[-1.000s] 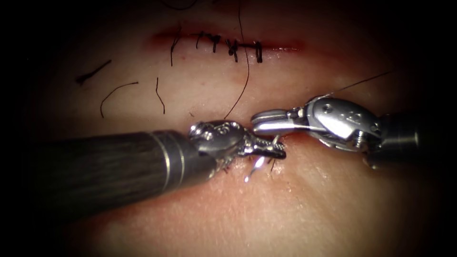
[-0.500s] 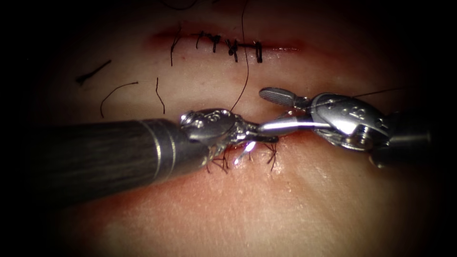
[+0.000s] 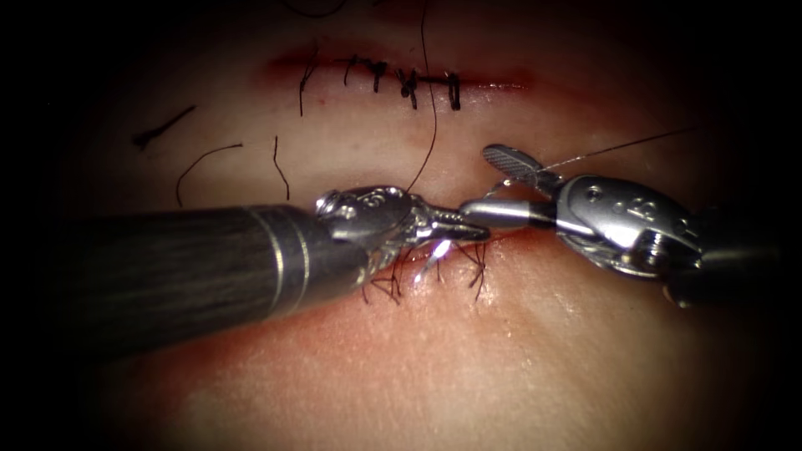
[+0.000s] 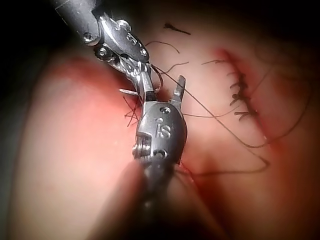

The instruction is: Wound Closure

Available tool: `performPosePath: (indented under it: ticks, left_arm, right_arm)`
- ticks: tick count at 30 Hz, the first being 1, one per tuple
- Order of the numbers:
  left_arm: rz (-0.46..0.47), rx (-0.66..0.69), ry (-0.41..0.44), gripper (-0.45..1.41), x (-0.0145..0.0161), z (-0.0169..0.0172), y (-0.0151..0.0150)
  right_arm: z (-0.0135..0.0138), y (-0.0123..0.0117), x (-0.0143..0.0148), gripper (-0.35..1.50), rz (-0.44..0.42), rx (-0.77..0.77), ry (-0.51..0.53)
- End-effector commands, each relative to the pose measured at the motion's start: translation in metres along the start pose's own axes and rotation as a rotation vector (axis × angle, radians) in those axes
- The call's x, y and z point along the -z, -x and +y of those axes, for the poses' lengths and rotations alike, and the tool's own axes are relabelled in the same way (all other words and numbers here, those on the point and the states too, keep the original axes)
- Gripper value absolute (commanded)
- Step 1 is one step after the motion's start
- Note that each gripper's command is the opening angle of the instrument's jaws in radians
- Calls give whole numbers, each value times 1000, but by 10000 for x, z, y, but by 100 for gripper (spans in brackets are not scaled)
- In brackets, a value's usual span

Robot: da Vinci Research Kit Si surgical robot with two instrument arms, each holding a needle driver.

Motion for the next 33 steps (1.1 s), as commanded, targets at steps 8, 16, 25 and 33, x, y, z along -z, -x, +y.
performPosePath:
  ticks: [8, 16, 25, 33]
  left_arm:
    - [3, 0, 1, -27, -6, -3, 3]
    - [3, 0, 1, -27, -6, -3, 3]
    - [3, 0, 1, -27, -5, -3, 3]
    - [3, 2, 0, -27, -5, -1, 3]
  right_arm:
    - [-11, 7, -5, 105, 40, -9, 95]
    - [-16, 2, -12, 94, 65, -14, 114]
    - [-14, 1, -7, 19, 79, -17, 121]
    - [-14, 3, -1, -35, 63, -12, 128]
